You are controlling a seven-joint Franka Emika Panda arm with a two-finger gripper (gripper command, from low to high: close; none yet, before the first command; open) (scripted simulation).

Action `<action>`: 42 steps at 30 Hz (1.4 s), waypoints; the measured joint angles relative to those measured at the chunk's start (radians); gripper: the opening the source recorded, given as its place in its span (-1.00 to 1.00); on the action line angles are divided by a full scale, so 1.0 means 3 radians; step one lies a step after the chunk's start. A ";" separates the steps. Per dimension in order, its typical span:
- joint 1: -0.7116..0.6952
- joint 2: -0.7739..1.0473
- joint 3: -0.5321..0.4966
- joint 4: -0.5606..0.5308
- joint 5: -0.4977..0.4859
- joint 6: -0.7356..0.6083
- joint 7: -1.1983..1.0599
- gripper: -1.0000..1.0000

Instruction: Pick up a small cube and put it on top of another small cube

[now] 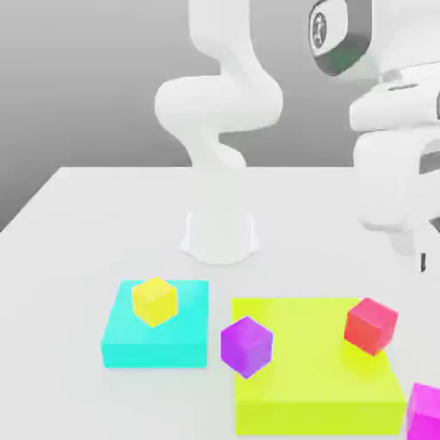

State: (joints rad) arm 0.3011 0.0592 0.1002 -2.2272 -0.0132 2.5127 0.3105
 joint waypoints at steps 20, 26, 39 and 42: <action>0.0349 0.1614 0.0070 0.0198 -0.0447 0.0634 -0.0344 -1.00; 0.0261 0.0978 0.0184 -0.0021 -0.0296 0.0220 -0.0475 -1.00; 0.0239 -0.0610 0.0236 -0.1055 0.0152 -0.0309 -0.0987 -1.00; 0.0242 -0.0524 0.0234 -0.1197 0.0145 -0.0082 -0.0999 -1.00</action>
State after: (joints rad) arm 0.3737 -0.0980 0.1704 -2.5864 0.0304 2.4881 0.0108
